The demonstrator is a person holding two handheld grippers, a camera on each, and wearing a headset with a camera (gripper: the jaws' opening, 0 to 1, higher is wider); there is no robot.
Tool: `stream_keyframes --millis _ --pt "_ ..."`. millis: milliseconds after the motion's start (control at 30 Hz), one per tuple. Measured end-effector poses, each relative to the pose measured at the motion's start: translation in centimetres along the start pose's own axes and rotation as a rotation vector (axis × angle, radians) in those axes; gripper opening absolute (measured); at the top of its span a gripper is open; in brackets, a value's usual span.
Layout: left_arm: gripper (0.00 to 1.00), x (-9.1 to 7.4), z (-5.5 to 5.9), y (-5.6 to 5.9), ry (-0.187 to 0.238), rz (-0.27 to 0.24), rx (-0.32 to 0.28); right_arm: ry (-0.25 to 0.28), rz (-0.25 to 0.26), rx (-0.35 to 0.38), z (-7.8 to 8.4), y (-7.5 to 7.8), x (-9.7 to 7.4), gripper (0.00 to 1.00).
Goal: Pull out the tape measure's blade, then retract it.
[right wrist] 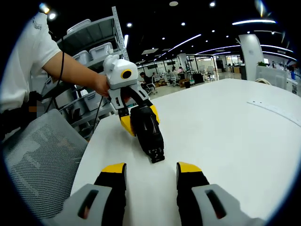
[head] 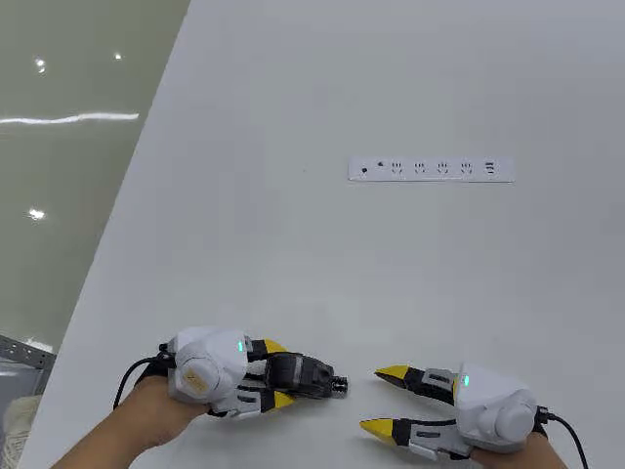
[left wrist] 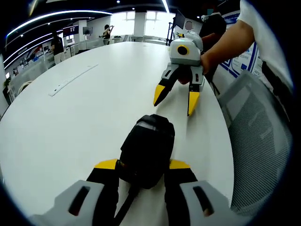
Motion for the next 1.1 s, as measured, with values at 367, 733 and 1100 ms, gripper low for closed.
stream_keyframes --millis 367,733,1100 --pt "0.33 0.1 0.1 -0.1 0.000 0.008 0.000 0.000 0.001 0.005 0.1 0.1 0.0 0.42" --pt "0.32 0.1 0.1 -0.1 0.000 0.008 0.001 -0.014 -0.008 -0.028 0.2 0.2 0.7 0.40" --pt "0.32 0.1 0.1 -0.1 -0.015 0.012 0.013 -0.007 -0.025 -0.067 0.1 0.6 1.9 0.37"
Point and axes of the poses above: the centre of the closed fingertips' face, and the gripper's own axes: x roughly forward along the fingers, y roughly to its right, z roughly out of its underside, the point moved 10 cm from there along -x, roughly backward along the fingers
